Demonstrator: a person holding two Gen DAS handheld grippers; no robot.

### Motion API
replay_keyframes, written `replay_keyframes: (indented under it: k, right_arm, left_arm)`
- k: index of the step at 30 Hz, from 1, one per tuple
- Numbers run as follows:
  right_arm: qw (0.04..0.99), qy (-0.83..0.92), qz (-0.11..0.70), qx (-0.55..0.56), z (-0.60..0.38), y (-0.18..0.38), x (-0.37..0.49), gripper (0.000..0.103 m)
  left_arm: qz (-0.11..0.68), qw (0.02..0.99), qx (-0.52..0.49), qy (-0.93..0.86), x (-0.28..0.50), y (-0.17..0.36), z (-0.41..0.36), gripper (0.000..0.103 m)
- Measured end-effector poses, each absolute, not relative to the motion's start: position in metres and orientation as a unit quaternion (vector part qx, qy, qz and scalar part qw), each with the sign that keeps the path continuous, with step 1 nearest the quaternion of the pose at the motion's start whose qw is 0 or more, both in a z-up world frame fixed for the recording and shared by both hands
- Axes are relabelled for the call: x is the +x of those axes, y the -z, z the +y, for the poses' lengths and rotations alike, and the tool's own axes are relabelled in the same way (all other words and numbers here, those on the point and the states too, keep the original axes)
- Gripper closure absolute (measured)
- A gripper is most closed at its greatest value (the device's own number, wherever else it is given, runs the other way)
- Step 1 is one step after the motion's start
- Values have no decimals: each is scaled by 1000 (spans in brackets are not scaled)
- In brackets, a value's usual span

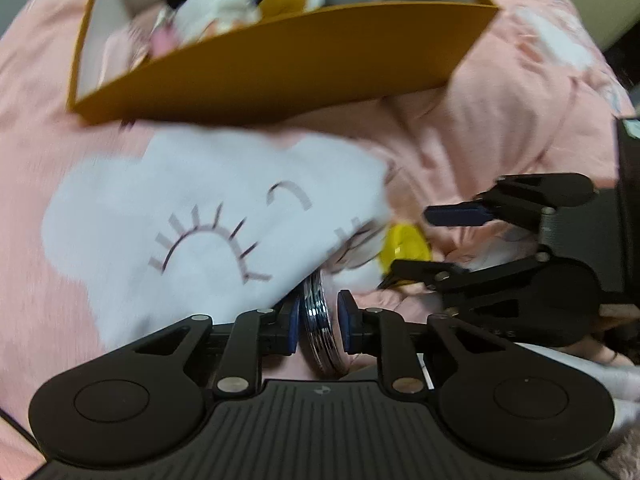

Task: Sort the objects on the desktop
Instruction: 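Move both tools to the round mirror and yellow tape measure on the bedding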

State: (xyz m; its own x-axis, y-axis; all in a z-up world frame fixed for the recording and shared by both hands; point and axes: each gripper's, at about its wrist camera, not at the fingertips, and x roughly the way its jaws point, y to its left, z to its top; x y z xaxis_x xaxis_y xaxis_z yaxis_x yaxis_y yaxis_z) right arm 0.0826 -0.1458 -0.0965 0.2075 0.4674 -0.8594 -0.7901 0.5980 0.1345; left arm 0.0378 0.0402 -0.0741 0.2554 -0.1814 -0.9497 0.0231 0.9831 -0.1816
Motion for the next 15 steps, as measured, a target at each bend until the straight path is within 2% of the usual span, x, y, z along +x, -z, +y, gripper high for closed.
replay_keyframes:
  k: [9,15]
  right_arm:
    - [755,-419,474,-175,-144,97,81,48]
    - [752,-423,467,-192,-139,98,77,48]
  left_arm:
    - [615,781,-92,59,53,90,37,82]
    - [616,779,-102,57,51,94,41,87]
